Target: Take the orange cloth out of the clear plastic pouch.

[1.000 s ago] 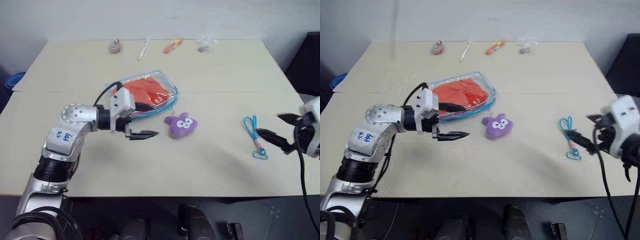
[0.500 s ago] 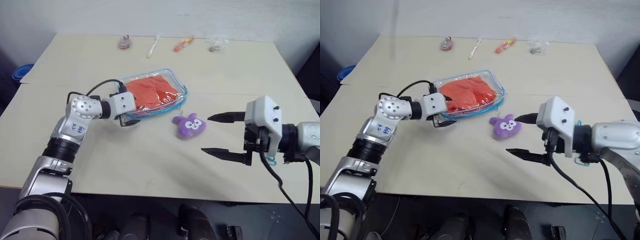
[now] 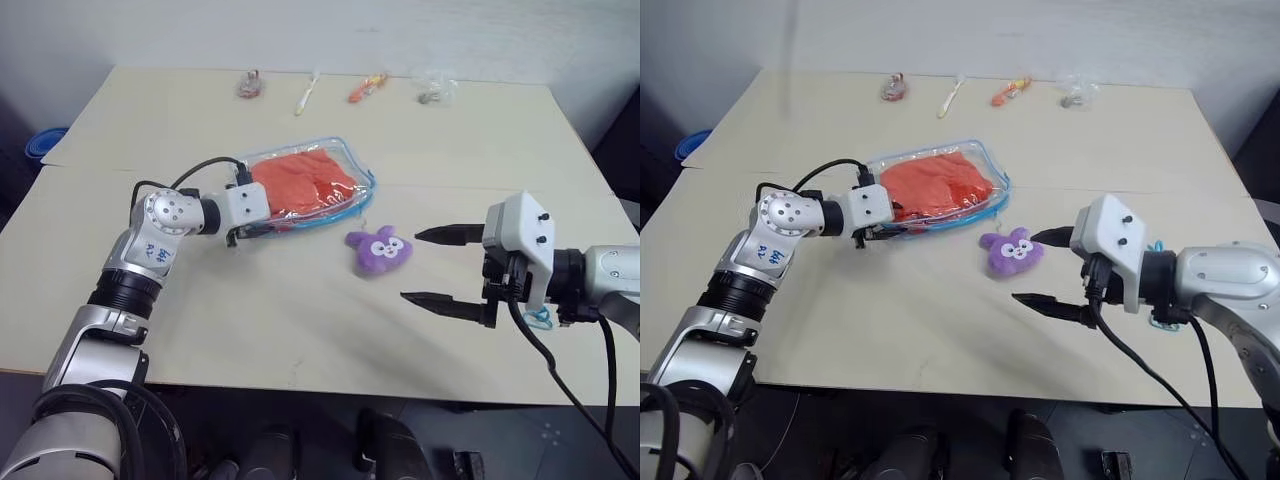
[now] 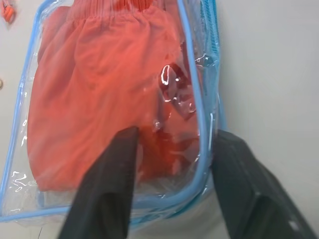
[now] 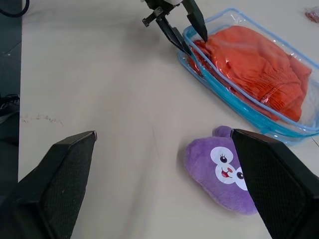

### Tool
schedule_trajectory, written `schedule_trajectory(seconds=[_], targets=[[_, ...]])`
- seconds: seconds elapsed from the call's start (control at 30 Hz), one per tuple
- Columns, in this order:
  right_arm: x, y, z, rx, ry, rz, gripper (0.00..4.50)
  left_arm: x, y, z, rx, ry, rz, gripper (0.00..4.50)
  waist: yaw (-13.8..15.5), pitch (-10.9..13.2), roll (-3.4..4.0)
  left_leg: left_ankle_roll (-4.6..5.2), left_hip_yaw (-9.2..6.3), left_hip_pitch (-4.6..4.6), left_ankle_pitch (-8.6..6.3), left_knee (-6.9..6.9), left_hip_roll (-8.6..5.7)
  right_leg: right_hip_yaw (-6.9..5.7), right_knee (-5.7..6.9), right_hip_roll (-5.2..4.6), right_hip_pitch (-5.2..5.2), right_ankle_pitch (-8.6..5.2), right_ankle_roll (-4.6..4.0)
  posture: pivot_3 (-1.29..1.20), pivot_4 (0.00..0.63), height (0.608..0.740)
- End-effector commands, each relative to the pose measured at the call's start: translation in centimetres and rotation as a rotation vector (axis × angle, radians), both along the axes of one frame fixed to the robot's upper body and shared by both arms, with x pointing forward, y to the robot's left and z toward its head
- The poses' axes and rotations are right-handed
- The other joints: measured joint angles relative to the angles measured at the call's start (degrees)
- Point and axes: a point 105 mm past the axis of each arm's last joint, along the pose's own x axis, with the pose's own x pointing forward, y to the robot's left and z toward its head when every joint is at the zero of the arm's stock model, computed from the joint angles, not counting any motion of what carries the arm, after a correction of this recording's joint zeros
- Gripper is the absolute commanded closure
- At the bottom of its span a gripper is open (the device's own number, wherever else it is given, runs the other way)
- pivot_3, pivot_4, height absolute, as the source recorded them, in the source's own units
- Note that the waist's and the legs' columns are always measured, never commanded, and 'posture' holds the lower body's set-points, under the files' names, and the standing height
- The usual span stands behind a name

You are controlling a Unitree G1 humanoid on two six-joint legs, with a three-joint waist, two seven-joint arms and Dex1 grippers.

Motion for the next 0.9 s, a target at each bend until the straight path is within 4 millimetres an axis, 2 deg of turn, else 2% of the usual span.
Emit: schedule_trajectory(seconds=[0.03, 0.1, 0.27, 0.37, 0.6, 0.9], targets=[[0.0, 0.1, 0.5, 0.005, -0.040, 0.006, 0.00, 0.0, 0.4, 1.4, -0.005, -0.050, -0.011, 3.85, 0.00, 0.00, 0.00, 0.00, 0.00, 0.00, 0.00, 0.01, 0.00, 0.00, 0.00, 0.00, 0.00, 0.00, 0.00, 0.00, 0.150, 0.740], [0.0, 0.1, 0.4, 0.006, -0.039, 0.004, 0.00, -0.3, 0.8, 1.2, 0.010, -0.049, -0.026, 4.48, -0.06, 0.00, 0.00, 0.00, 0.00, 0.00, 0.00, 0.01, 0.00, 0.00, 0.00, 0.00, 0.00, 0.00, 0.00, 0.00, 0.150, 0.740], [-0.1, -0.3, 0.7, 0.044, -0.021, -0.001, 0.00, -2.9, 1.8, 0.9, 0.057, -0.036, -0.187, 4.48, -0.98, 0.00, 0.00, 0.00, 0.00, 0.00, 0.00, -0.01, 0.03, 0.00, -0.01, 0.01, -0.01, 0.00, 0.00, 0.00, 0.150, 0.740], [-0.3, -0.6, 0.8, 0.065, -0.004, 0.004, 0.00, -4.0, 3.9, 0.4, 0.118, -0.030, -0.229, 4.48, -1.10, 0.00, 0.00, 0.00, -0.01, 0.00, 0.00, 0.00, 0.04, -0.02, 0.00, 0.00, -0.01, 0.00, 0.00, 0.00, 0.150, 0.740], [-0.9, -0.7, 1.0, 0.120, 0.056, 0.034, 0.00, -5.0, 7.3, -0.6, 0.279, -0.053, -0.295, 4.48, -1.07, 0.00, 0.00, 0.00, -0.01, 0.01, 0.00, 0.01, 0.03, -0.03, 0.00, 0.00, 0.01, 0.00, 0.00, 0.00, 0.150, 0.740], [-0.7, -0.9, 1.2, 0.133, 0.075, 0.037, 0.00, -4.9, 7.0, 0.1, 0.304, -0.120, -0.387, 4.48, -1.02, -0.01, -0.01, 0.07, 0.00, 0.00, -0.04, 0.05, 0.00, -0.05, 0.02, -0.01, 0.02, 0.00, 0.00, 0.00, 0.150, 0.740]])
